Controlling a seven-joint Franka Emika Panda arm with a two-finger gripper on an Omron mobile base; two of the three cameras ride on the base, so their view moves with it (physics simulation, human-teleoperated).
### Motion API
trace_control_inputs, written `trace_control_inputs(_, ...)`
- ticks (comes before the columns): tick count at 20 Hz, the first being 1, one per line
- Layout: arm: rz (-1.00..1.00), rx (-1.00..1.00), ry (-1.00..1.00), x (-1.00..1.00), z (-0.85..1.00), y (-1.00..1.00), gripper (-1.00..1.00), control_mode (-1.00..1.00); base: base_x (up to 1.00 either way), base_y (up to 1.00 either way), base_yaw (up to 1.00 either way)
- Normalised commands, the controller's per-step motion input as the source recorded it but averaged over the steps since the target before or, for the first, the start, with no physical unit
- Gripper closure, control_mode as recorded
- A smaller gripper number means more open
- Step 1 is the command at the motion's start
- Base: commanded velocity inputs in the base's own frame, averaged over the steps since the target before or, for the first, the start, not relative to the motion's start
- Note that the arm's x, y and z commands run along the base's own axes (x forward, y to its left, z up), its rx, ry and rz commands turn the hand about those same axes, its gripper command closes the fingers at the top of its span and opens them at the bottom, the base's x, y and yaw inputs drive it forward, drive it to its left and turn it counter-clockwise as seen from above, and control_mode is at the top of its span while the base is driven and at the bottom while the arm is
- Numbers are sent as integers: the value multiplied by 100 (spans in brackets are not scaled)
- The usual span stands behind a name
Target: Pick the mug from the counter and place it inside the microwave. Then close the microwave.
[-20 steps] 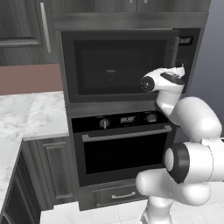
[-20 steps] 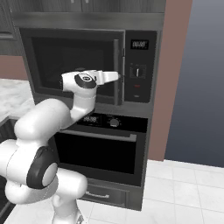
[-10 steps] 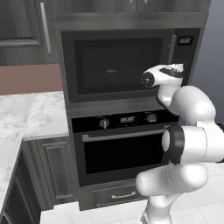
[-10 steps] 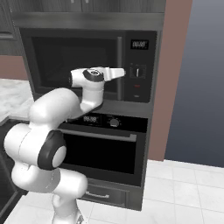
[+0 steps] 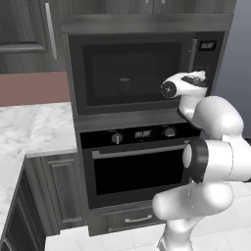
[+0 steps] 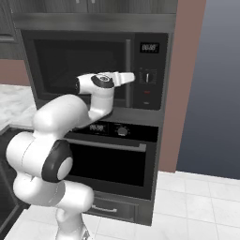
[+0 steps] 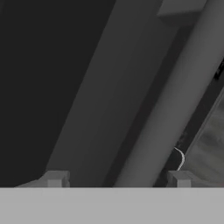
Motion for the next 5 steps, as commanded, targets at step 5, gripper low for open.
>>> trace_control_inputs(5,0,0,0,0,0,-6,-100,-100,0,0,0)
